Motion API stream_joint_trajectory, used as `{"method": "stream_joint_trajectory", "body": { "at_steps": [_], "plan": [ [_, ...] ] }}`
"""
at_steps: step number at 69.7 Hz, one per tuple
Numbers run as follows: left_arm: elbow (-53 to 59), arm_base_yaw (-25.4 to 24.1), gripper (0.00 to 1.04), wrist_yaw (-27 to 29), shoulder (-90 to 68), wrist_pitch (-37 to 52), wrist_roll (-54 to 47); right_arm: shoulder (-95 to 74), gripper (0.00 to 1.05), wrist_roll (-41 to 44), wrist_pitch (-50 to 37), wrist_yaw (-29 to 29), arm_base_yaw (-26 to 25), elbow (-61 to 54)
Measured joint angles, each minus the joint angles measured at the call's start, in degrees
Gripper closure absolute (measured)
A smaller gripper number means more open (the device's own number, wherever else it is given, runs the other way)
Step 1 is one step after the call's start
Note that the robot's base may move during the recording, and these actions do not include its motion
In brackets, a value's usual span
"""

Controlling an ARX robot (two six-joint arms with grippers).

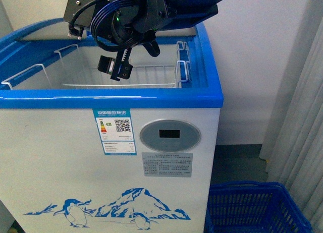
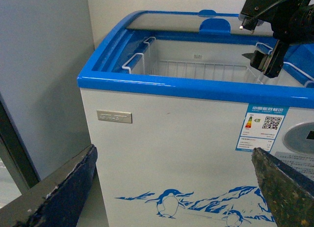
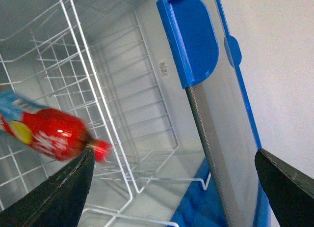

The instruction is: Put drink in fridge

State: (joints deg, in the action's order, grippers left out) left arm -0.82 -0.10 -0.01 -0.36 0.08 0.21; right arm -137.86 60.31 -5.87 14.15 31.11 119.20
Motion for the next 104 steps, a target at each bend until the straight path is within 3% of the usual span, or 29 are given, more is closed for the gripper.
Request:
{"method": "stream_joint_trajectory", "body": {
  "at_steps": [19, 49, 69, 104],
  "plan": [
    [0.00, 0.00, 0.08, 0.00, 0.00, 0.00, 0.00, 0.02, 0.07, -4.63, 0.90, 0.94, 0.00, 1.46],
    [0.02, 0.00, 0.08, 0.00, 0.00, 0.00, 0.00, 10.91, 0.07, -28.22, 5.75, 1.81, -3.04, -4.94],
    [0.00, 0.00, 0.08, 0.00, 0.00, 0.00, 0.00, 21.59, 0.07, -40.61, 4.94, -0.57, -5.57, -17.92],
    [0.00, 0.00, 0.08, 0.00, 0.00, 0.00, 0.00, 42.84, 0.07, -46.53, -1.25, -5.75, -13.42, -41.13]
  ]
}}
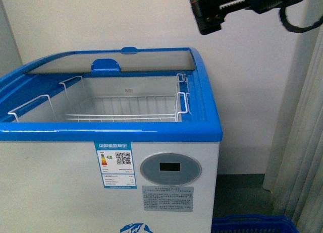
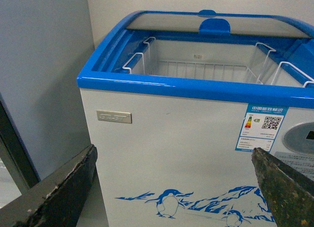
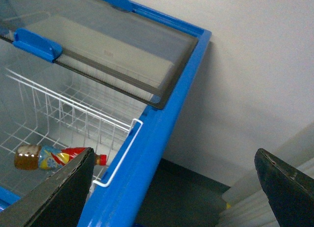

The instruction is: Put drink in fridge

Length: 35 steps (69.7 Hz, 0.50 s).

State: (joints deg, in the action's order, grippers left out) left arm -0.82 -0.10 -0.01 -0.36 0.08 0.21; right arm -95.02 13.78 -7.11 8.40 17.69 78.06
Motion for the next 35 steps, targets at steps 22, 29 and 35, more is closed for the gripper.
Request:
{"method": "stream_joint_trajectory", "body": {
  "at_steps": [22, 29, 35],
  "plan": [
    [0.02, 0.00, 0.08, 0.00, 0.00, 0.00, 0.00, 14.64, 0.07, -5.29, -1.14, -3.61, -6.56, -14.84],
    [0.02, 0.00, 0.08, 0.00, 0.00, 0.00, 0.00, 18.73, 0.07, -7.08, -1.16, -3.48, -7.56, -19.08],
    [0.02, 0.00, 0.08, 0.00, 0.00, 0.00, 0.00, 21.86, 0.07, -9.03, -1.11, -3.50, -8.24, -22.05]
  ]
}}
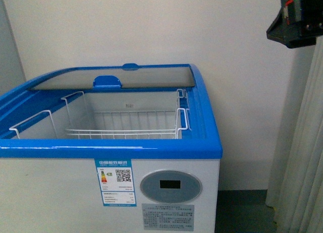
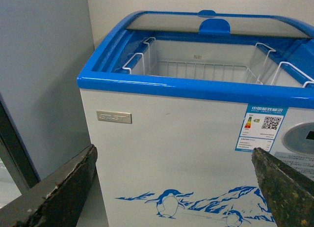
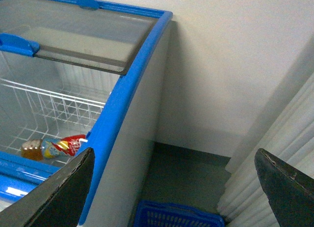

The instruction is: Put drink in fridge

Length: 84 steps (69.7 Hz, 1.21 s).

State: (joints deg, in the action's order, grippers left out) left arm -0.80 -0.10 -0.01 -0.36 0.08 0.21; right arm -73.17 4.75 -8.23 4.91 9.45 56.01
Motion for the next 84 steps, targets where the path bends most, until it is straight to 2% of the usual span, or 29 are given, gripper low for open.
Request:
{"method": "stream_joint_trajectory", "body": {
  "at_steps": [42, 48, 68, 84],
  "plan": [
    [-0.02, 0.00, 0.08, 0.00, 0.00, 0.00, 0.00, 23.34, 0.07, -8.09, -0.77, -1.90, -6.08, -19.34],
    [-0.02, 0.00, 0.08, 0.00, 0.00, 0.00, 0.00, 28.11, 0.07, -9.05, 0.72, -2.25, -7.45, -21.88],
    [0.00, 0.00, 0.08, 0.00, 0.00, 0.00, 0.00, 45.16, 0.07, -9.90, 6.27, -9.22, -15.19, -28.83],
    [0.00, 0.00, 0.08, 0.00, 0.00, 0.00, 0.00, 56.54, 0.07, -9.49, 9.05, -7.74, -16.41, -35.91]
  ]
}}
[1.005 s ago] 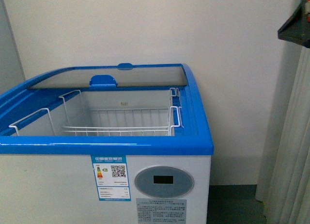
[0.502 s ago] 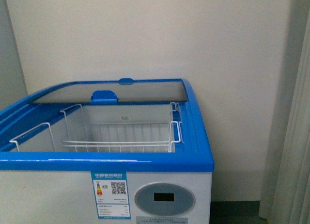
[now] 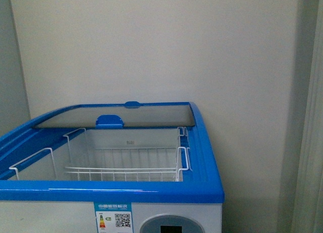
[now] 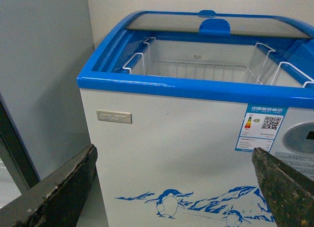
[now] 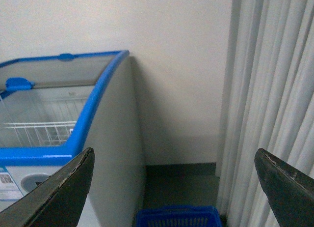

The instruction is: Put drink in fridge

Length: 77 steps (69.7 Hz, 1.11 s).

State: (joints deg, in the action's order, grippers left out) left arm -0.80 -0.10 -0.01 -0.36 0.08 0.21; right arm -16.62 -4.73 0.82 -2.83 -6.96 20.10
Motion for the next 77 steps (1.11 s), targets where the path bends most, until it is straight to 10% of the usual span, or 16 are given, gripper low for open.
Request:
{"method": "stream_joint_trajectory", "body": {
  "at_steps": [47, 54, 55, 77],
  "plan": [
    [0.00, 0.00, 0.08, 0.00, 0.00, 0.00, 0.00, 11.43, 0.08, 3.34, -2.45, 9.79, 9.77, -14.38],
    [0.00, 0.00, 0.08, 0.00, 0.00, 0.00, 0.00, 14.51, 0.24, 4.20, -0.98, 3.21, 7.82, -18.14],
    [-0.02, 0.00, 0.08, 0.00, 0.04, 0.00, 0.00, 16.31, 0.99, 4.39, -0.74, 2.84, 7.10, -19.21],
    [0.00, 0.00, 0.08, 0.00, 0.04, 0.00, 0.00, 16.31, 0.95, 4.59, -0.74, 2.84, 7.10, -19.21]
  ]
}}
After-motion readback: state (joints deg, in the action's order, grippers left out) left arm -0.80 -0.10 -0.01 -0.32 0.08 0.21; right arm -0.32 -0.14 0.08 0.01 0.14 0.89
